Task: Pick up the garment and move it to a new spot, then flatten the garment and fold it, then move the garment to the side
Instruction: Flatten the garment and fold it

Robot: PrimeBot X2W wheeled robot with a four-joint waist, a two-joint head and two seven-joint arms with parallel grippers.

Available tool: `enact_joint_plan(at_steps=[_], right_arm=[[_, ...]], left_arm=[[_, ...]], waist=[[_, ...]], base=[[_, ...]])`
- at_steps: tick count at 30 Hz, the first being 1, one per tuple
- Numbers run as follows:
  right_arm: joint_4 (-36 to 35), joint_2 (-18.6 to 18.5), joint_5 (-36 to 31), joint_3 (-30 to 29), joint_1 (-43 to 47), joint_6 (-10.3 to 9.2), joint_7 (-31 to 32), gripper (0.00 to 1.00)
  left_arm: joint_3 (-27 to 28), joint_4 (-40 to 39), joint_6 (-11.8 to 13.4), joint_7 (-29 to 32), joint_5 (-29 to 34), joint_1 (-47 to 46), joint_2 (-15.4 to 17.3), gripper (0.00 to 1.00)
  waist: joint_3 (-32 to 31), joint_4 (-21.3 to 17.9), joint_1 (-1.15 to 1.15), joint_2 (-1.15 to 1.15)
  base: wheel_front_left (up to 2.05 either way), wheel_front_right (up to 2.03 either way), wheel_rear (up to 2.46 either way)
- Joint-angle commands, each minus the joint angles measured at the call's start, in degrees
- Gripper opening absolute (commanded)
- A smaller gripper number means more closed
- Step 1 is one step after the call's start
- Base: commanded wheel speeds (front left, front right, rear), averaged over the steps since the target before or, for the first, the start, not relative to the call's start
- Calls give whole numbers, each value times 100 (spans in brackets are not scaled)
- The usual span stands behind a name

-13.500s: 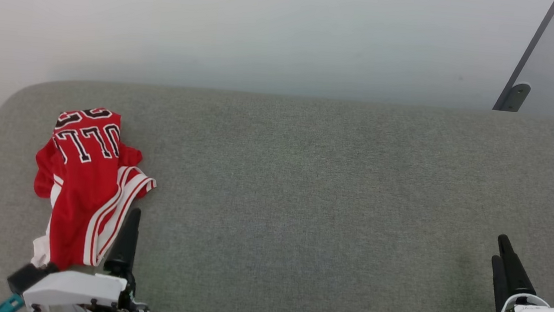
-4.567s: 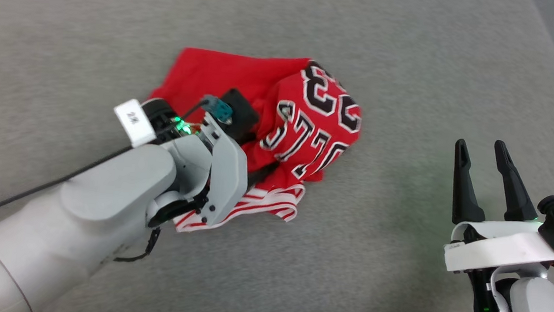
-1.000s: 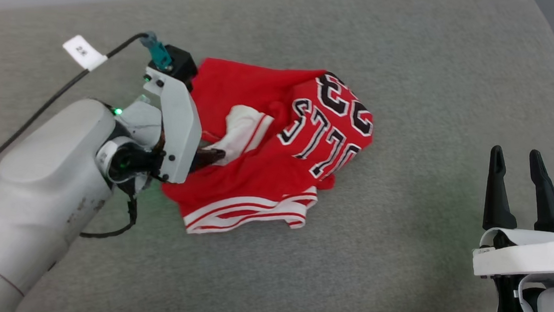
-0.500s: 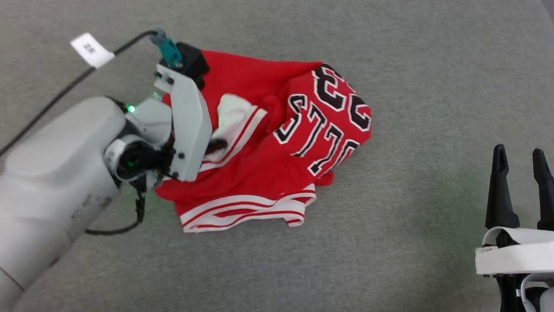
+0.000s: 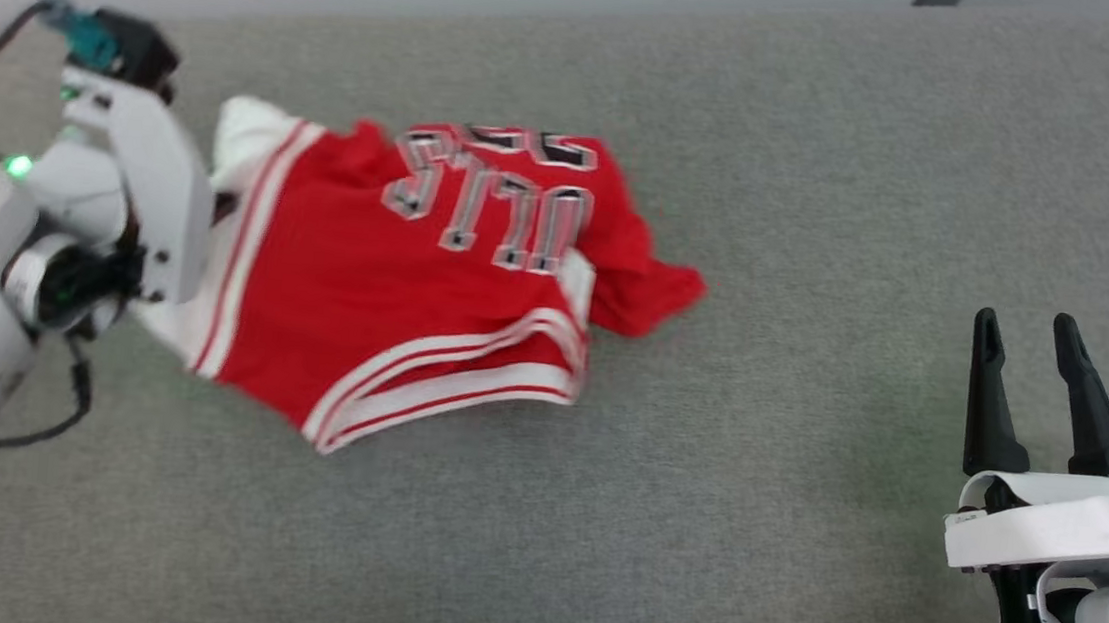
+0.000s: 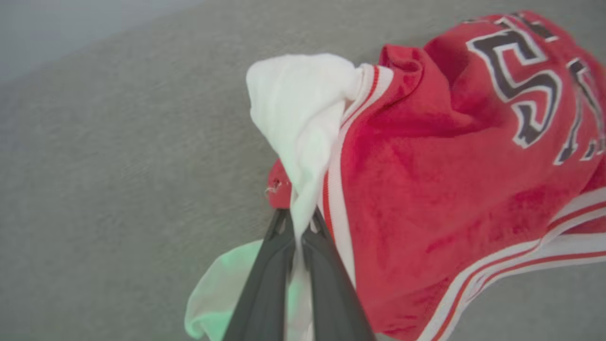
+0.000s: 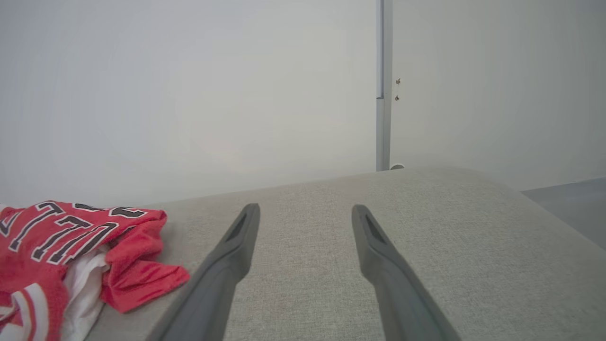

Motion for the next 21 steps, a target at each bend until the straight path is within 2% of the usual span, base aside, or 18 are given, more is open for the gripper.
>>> enact_joint_plan(at_steps=[1,6,10,13,17,19,20,21], right_arm=[[0,-3,-33,24,10,-8,-3,100],[4,-18,17,59,23,-8,-4,100],[12,-56,34,23,49,-8,-4,100],[2,-82,47,-11,83,-8,-4,100],[29,-131,14,6,94,-8,-4,100],[52,-182,-18,126,72,-8,-4,100],[73,-227,-29,185,53,-8,-4,100],[94,-274,-35,251,31,-8,-3,100]], left_arm=[[-111,102,201,-29,187,164,69,0],[-153,502,734,-327,362,430,104,0],[-316,1001,1000,-472,630,534,172,0],[-437,1276,1081,-542,788,575,131,0],[-430,1493,981,-698,745,634,-33,0],[-412,1609,939,-862,757,643,-116,73],[-416,1660,925,-949,779,651,-144,100],[-445,1719,943,-1048,849,647,-148,100]], waist=[[-109,138,0,0],[-43,42,0,0],[2,-67,0,0],[12,-99,0,0],[-14,-55,0,0],[-46,0,0,0],[-67,37,0,0],[-87,76,0,0]], base=[[0,0,0],[0,0,0],[0,0,0],[0,0,0],[0,0,0],[0,0,0],[0,0,0],[0,0,0]])
